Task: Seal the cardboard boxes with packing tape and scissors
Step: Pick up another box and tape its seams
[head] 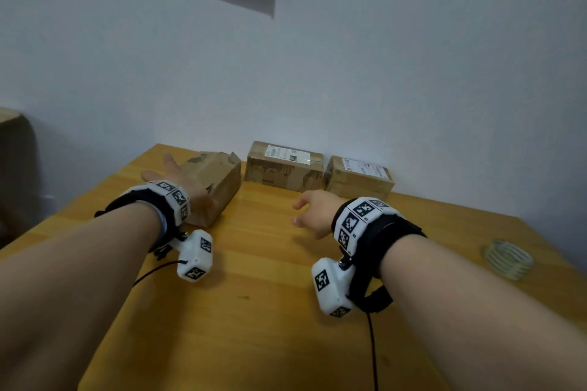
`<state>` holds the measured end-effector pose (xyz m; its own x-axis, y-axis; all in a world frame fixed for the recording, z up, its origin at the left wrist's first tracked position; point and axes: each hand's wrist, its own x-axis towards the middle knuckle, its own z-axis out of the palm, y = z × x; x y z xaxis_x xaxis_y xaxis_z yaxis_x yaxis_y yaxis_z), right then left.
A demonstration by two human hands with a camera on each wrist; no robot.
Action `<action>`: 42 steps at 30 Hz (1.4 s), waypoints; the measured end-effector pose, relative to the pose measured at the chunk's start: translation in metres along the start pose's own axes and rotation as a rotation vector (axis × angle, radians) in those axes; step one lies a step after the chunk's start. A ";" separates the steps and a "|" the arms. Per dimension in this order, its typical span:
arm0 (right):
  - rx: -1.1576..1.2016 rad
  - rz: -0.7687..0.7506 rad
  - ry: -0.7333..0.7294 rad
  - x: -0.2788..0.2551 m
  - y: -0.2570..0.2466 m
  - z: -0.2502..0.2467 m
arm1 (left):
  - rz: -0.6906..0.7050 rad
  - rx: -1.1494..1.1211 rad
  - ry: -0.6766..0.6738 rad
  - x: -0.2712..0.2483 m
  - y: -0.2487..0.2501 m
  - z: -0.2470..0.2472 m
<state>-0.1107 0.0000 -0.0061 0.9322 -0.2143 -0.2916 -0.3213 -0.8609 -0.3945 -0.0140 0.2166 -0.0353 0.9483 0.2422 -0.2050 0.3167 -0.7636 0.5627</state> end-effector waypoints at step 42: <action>0.377 0.008 0.022 0.012 0.040 0.025 | 0.483 0.091 -0.300 -0.065 0.048 0.078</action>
<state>-0.1163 -0.0255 -0.0471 0.9315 -0.2337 -0.2788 -0.3634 -0.6300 -0.6864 -0.0618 0.1177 -0.0577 0.9335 -0.3172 -0.1670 -0.1670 -0.7970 0.5804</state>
